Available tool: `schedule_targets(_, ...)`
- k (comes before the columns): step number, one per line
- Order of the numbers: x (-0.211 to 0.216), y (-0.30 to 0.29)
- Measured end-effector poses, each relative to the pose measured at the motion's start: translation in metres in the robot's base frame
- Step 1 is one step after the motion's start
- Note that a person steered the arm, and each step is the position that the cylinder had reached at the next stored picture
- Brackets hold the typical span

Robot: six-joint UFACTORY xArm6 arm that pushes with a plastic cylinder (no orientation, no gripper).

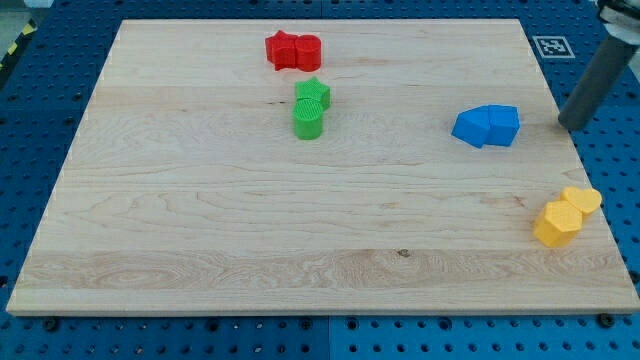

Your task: Move the blue cube to the top of the blue triangle

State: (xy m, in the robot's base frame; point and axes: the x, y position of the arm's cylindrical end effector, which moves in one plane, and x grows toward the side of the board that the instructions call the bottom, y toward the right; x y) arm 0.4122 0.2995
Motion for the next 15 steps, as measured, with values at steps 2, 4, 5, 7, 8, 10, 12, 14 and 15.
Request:
schedule_targets(2, 0.039, -0.047)
schedule_targets(4, 0.039, -0.073)
schedule_targets(5, 0.031, -0.073)
schedule_targets(7, 0.019, -0.072)
schedule_targets(8, 0.016, -0.072)
schedule_targets(10, 0.009, -0.072)
schedule_targets(12, 0.000, -0.074)
schedule_targets(14, -0.026, -0.100)
schedule_targets(15, -0.039, -0.089)
